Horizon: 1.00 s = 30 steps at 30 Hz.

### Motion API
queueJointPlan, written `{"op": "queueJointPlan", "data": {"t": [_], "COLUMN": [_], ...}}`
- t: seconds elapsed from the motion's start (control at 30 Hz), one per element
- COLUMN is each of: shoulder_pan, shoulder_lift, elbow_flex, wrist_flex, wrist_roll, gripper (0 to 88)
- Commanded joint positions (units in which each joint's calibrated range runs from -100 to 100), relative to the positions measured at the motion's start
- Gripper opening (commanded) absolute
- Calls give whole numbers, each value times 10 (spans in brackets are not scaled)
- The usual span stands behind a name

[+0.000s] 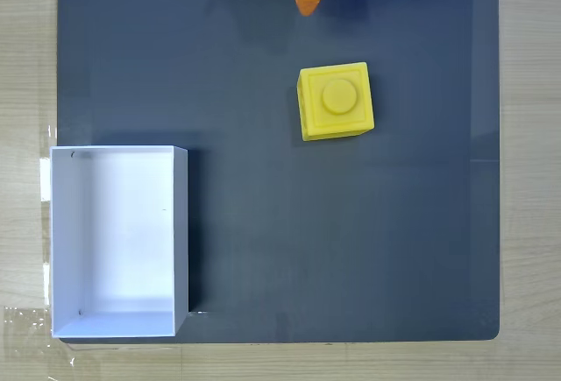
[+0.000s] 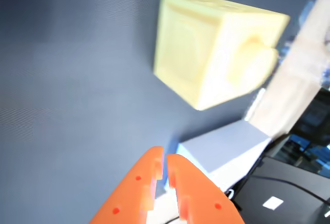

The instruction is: Grasp a yellow block and put it in the box

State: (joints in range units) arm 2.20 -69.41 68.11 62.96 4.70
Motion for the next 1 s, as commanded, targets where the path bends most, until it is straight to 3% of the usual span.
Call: {"op": "queueJointPlan", "data": {"t": [0.0, 0.13, 0.33, 0.5, 0.73, 0.97], "shoulder_pan": [4, 6, 0, -3, -4, -19], "shoulder_lift": [142, 280, 477, 586, 631, 672], "elbow_flex": [-151, -310, -570, -712, -711, -645], "wrist_flex": [-10, 20, 194, 291, 295, 292], "wrist_roll": [2, 3, -2, -3, 1, 2], "gripper": [10, 11, 15, 139, 374, 445]}}
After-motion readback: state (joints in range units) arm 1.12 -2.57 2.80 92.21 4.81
